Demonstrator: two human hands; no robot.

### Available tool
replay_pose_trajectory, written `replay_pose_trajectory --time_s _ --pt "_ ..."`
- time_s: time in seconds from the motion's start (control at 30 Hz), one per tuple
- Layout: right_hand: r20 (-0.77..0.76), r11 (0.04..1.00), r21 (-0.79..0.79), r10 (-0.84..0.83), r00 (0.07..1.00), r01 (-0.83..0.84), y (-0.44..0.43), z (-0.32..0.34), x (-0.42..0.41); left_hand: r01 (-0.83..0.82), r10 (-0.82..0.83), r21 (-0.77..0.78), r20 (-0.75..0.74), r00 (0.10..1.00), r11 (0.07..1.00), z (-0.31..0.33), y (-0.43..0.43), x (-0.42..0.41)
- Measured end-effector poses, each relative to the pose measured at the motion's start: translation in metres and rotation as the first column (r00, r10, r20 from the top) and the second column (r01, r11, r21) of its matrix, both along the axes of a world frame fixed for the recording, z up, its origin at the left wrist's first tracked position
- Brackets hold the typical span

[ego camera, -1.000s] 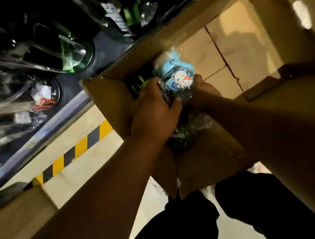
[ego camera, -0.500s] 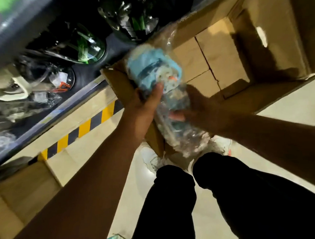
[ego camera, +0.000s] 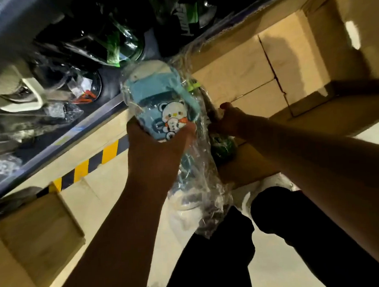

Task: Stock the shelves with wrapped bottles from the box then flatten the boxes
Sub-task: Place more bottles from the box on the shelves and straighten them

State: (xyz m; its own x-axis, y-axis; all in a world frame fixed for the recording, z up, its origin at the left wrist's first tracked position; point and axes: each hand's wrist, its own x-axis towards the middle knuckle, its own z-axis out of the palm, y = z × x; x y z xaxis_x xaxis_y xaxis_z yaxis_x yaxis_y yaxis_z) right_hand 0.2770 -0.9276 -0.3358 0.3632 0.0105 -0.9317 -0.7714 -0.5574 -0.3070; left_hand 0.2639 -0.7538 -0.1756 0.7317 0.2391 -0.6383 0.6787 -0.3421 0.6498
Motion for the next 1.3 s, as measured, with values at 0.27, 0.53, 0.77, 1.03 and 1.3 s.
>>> replay_pose_trajectory --time_s 0.27,0.53,0.77,1.03,1.3 --pt "0.069 0.994 -0.114 0.0 0.998 0.008 0.024 -0.054 -0.004 0.059 -0.059 0.018 0.026 0.998 0.998 -0.012 0.026 -0.004" --pt "-0.233 0.869 0.334 -0.299 0.925 0.365 -0.002 0.022 -0.016 0.028 -0.029 -0.107 -0.005 1.0 0.994 -0.003 0.018 0.002" --pt "-0.288 0.698 0.514 -0.408 0.866 0.499 -0.015 0.155 -0.041 -0.052 0.05 -0.188 -0.014 0.999 0.981 0.057 0.0 0.002" --pt "0.088 0.796 0.478 -0.464 0.881 0.371 -0.043 0.353 -0.064 -0.151 0.155 -0.299 -0.01 0.988 0.942 0.215 -0.013 -0.016" --pt "0.254 0.833 0.435 -0.478 0.841 0.341 -0.044 0.53 -0.076 -0.22 0.258 -0.417 0.037 0.965 0.882 0.396 -0.017 -0.049"
